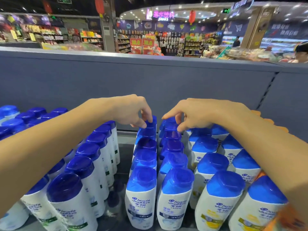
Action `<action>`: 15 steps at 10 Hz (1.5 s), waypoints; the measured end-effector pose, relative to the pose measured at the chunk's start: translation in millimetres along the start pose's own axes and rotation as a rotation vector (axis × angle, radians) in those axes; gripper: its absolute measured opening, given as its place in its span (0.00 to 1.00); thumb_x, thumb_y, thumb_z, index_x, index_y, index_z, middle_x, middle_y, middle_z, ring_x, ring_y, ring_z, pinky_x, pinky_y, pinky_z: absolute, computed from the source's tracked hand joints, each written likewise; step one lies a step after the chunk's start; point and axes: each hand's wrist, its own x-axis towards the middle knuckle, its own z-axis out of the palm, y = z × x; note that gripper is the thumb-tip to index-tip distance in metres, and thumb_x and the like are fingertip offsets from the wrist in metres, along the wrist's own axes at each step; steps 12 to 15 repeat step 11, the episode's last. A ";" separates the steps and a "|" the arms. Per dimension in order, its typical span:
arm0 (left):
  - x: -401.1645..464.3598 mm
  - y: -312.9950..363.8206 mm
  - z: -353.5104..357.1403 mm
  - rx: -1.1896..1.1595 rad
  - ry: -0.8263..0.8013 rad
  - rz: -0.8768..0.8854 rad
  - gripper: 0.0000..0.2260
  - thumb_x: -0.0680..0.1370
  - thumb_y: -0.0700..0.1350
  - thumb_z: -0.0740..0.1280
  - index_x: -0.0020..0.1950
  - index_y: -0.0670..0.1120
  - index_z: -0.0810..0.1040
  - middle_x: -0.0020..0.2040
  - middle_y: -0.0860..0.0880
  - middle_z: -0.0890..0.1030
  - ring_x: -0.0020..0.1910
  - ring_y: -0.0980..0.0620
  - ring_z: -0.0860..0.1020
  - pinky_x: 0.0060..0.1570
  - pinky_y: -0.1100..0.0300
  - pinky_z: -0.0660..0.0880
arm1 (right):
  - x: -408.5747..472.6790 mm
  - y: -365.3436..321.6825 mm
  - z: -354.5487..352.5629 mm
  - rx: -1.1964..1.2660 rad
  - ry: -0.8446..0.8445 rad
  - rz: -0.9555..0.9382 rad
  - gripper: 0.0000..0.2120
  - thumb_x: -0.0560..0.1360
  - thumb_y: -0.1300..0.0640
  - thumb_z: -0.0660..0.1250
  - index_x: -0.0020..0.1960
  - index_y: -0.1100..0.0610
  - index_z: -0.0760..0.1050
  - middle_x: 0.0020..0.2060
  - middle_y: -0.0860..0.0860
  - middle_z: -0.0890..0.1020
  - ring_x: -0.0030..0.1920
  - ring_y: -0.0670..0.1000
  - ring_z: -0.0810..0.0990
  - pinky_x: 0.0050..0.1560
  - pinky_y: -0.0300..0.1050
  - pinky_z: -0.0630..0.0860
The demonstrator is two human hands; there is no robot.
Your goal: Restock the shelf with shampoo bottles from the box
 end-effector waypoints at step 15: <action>31.5 -4.1 5.1 -0.028 -0.070 0.009 0.18 0.82 0.44 0.55 0.72 0.55 0.67 0.64 0.52 0.77 0.50 0.50 0.79 0.52 0.55 0.76 | 25.3 1.0 5.9 -0.026 0.019 0.074 0.28 0.75 0.65 0.61 0.72 0.46 0.65 0.62 0.50 0.78 0.50 0.50 0.77 0.48 0.44 0.76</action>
